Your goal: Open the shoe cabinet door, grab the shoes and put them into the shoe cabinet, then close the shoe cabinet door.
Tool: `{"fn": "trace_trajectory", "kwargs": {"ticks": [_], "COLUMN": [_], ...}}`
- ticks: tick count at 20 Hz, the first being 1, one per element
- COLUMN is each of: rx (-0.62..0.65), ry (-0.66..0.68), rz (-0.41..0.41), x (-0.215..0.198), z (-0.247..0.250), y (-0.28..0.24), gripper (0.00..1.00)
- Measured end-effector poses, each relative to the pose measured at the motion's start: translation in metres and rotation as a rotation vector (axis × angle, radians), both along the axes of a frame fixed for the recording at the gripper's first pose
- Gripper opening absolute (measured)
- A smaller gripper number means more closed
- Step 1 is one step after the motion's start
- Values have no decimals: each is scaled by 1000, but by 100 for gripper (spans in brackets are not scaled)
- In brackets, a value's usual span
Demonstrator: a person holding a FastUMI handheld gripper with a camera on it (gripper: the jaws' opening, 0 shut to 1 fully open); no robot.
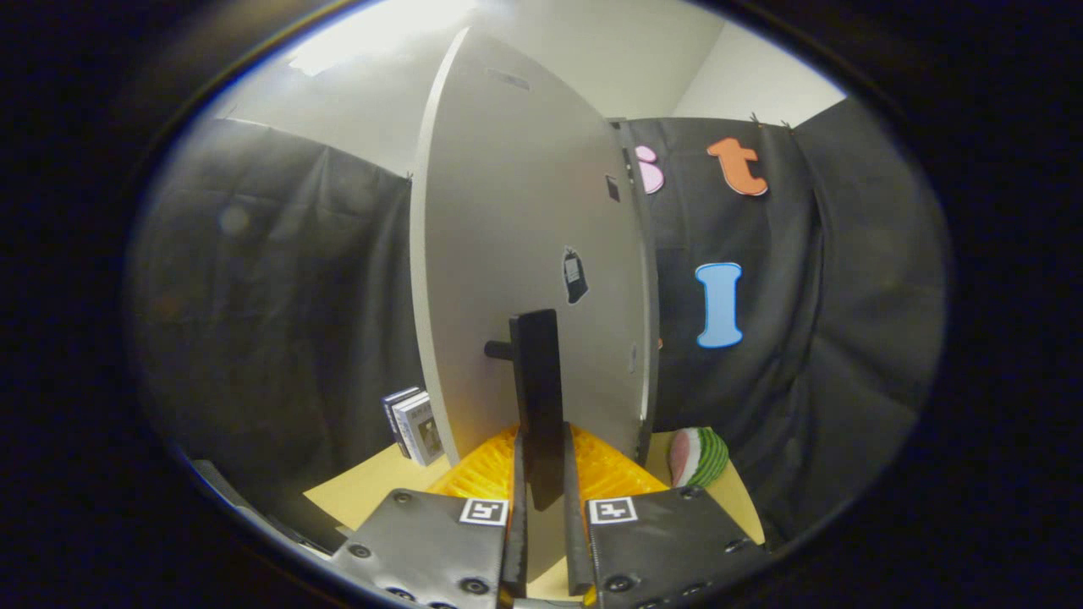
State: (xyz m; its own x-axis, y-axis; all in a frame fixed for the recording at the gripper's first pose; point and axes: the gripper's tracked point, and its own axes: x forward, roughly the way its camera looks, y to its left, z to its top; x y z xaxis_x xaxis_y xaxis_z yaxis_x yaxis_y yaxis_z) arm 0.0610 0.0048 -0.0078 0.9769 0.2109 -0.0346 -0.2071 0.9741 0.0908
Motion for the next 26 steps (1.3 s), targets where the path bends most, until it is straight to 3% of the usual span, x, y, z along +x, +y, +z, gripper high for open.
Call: {"fn": "trace_trajectory", "kwargs": {"ticks": [6,13,19,26], "rx": [6,5,35,37], "ry": [16,12,15,2], "rz": [-45,-18,-90,-69], "x": [-2,-1,1,-7], "z": [-1,-1,0,4], "y": [-15,-21,-36,-35], "gripper": [19,19,13,15]}}
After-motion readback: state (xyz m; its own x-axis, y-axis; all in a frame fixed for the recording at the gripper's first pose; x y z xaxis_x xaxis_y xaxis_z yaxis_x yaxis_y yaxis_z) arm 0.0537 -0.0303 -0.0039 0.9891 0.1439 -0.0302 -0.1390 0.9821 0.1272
